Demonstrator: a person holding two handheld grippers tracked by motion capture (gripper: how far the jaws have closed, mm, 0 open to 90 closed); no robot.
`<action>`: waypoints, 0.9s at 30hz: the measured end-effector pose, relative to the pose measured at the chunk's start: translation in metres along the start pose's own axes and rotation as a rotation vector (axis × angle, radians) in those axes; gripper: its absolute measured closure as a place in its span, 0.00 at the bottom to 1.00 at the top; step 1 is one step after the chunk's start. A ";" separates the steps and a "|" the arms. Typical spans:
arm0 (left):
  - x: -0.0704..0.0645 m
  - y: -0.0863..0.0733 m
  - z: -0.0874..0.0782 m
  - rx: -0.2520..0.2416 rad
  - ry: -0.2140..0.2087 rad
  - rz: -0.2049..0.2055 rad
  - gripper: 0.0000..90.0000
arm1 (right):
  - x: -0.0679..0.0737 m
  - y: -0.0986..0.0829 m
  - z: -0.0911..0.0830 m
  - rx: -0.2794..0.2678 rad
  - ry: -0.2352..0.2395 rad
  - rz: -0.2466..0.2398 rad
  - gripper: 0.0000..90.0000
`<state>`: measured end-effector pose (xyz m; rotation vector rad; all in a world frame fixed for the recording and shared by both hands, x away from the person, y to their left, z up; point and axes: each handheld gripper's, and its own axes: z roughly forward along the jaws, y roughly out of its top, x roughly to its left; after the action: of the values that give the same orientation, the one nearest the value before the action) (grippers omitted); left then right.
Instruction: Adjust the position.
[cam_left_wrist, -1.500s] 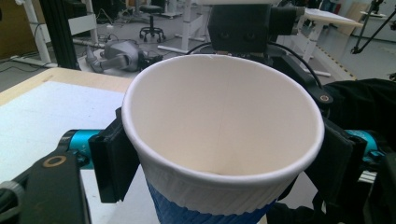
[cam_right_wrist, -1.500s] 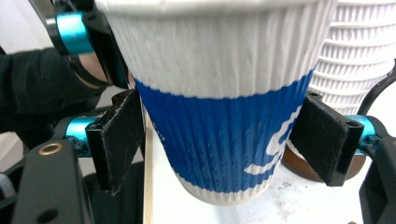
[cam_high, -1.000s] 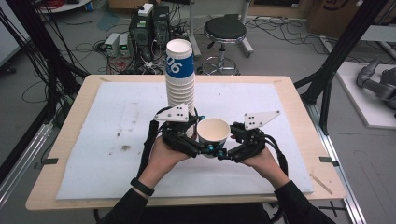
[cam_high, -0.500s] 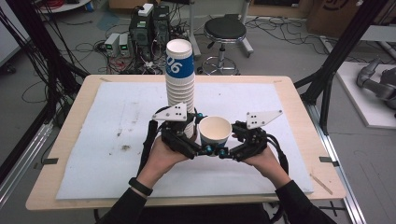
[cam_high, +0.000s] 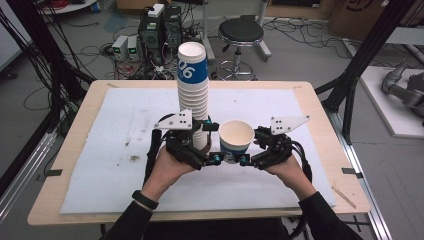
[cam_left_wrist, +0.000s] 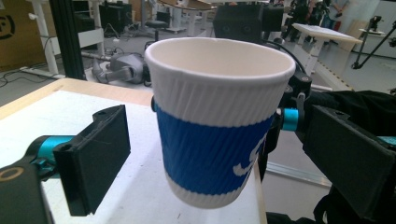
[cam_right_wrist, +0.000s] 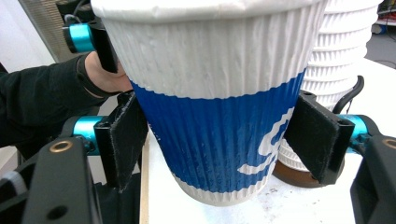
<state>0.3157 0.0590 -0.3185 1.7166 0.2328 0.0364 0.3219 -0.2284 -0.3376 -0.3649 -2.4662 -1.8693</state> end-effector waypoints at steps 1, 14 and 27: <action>0.000 0.000 -0.001 0.002 0.002 0.002 0.08 | 0.000 0.000 -0.001 -0.002 -0.003 -0.002 0.28; 0.002 -0.010 -0.001 0.011 0.005 -0.012 0.08 | -0.001 0.005 -0.008 -0.041 -0.007 -0.004 0.28; 0.004 -0.024 0.015 0.037 0.004 -0.039 0.08 | 0.001 0.006 -0.008 -0.051 0.001 0.006 0.28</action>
<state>0.3189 0.0486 -0.3454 1.7486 0.2708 0.0071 0.3210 -0.2345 -0.3294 -0.3725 -2.4176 -1.9333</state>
